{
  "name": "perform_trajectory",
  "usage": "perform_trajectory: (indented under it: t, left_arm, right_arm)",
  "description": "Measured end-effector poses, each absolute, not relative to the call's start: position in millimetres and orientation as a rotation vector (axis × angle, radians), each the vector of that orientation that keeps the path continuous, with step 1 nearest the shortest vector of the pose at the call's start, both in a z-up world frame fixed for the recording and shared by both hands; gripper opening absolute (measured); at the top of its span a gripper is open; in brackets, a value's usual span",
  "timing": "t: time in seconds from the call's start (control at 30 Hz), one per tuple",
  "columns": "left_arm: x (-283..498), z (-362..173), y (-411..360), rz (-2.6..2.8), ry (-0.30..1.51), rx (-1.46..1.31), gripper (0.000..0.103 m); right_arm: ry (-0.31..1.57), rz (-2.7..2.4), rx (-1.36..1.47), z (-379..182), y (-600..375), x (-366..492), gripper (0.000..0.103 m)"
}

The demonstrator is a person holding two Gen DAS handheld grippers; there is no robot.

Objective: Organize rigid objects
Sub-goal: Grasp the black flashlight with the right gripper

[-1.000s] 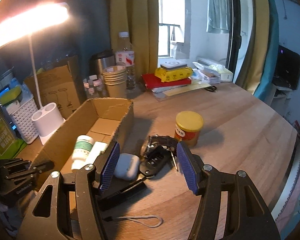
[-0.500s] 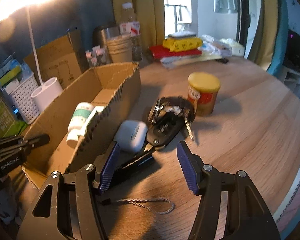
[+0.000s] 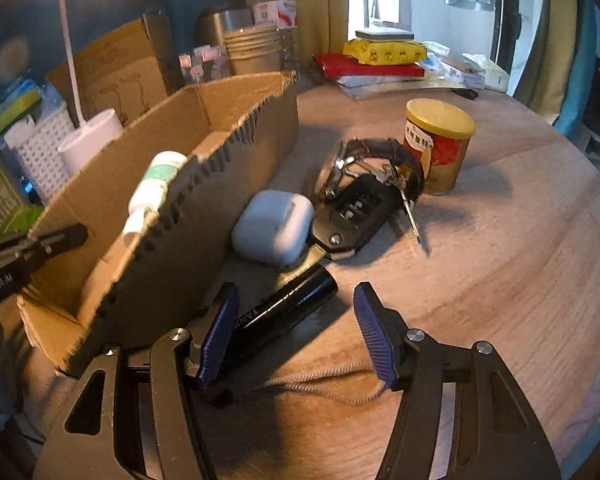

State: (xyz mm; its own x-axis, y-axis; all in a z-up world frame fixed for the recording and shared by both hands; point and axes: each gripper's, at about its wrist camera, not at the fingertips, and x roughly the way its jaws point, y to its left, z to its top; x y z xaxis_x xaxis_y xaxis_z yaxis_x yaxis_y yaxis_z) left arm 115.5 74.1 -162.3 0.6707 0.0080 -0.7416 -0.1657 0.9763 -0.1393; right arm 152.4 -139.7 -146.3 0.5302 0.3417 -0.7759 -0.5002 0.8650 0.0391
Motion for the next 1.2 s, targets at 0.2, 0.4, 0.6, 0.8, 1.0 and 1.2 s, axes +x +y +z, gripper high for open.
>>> perform_trajectory:
  t: [0.2,0.4,0.6,0.8,1.0,1.2]
  left_arm:
    - [116,-163,74,0.099,0.831,-0.202,0.007]
    - [116,-163,74,0.099,0.831,-0.201,0.007]
    - [115,-162,74,0.099,0.831,-0.202,0.007]
    - [116,-162,73,0.099,0.83,-0.202,0.007]
    - [116,-162,73,0.099,0.83,-0.203,0.007]
    - [116,-162,72,0.1,0.83,-0.202,0.007]
  right_arm:
    - [0.882,0.491,-0.202,-147,-148,150,0.063]
    - [0.887,0.464,-0.193,-148,-156,153,0.062]
    - [0.878,0.458,-0.255,-152,-147,149,0.059]
    - [0.856,0.46,-0.264,-151,-148,146,0.023]
    - [0.847,0.475,-0.25,-148,-151,145,0.022]
    - [0.812,0.481,-0.226,-136,-155,140,0.022]
